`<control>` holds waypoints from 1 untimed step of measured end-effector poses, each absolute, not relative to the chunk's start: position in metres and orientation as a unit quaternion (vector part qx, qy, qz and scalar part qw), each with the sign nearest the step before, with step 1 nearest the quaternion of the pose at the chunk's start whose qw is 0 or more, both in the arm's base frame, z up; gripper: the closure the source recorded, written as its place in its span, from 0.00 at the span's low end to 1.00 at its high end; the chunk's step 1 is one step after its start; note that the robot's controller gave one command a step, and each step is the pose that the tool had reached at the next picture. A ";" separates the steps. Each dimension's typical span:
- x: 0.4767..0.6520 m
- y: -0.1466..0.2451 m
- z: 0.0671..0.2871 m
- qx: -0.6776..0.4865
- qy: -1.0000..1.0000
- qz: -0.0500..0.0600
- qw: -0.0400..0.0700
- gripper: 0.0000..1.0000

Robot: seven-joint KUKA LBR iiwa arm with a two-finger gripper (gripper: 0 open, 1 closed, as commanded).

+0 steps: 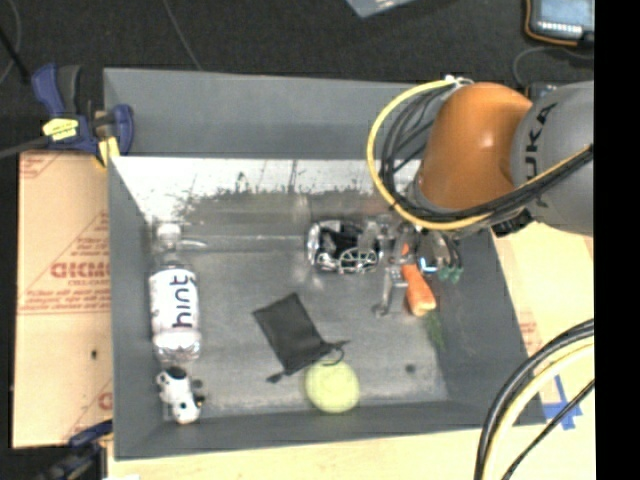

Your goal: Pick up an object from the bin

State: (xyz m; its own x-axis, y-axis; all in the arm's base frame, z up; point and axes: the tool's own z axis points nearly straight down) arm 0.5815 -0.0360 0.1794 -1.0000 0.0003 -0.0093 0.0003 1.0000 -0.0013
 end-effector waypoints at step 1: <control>0.626 -0.026 0.157 -0.052 0.999 -0.001 0.001 0.00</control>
Offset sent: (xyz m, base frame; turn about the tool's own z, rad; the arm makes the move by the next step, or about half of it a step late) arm 0.0655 0.0025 -0.0627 -0.0615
